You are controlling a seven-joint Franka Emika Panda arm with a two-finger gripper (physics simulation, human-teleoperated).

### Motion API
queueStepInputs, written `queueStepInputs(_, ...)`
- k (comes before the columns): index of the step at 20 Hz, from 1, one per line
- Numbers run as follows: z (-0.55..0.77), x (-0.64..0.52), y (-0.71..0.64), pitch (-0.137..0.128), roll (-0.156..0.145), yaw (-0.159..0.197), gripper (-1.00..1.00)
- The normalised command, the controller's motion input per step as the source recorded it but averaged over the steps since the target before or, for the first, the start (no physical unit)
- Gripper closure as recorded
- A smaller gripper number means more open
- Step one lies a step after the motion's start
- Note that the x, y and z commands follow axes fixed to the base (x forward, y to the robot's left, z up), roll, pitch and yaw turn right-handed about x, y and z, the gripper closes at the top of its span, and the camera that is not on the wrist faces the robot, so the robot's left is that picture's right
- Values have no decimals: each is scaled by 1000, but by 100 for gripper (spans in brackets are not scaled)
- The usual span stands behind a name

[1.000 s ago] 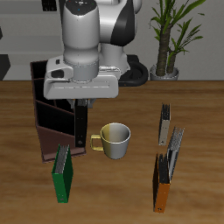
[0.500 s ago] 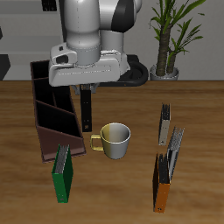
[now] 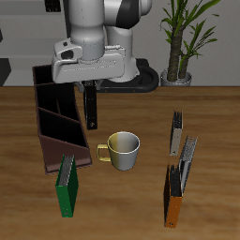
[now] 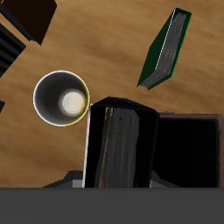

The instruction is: Place the black book into the right desk caddy's back compartment

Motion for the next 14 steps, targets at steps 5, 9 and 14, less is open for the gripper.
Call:
queueStepInputs(5,78,-318,-101,-30,-24,18,100)
queueStepInputs(9,34,-456,-54,-24,-16,22,100)
queueStepInputs(14,38,-443,-72,-13,-25,36,100)
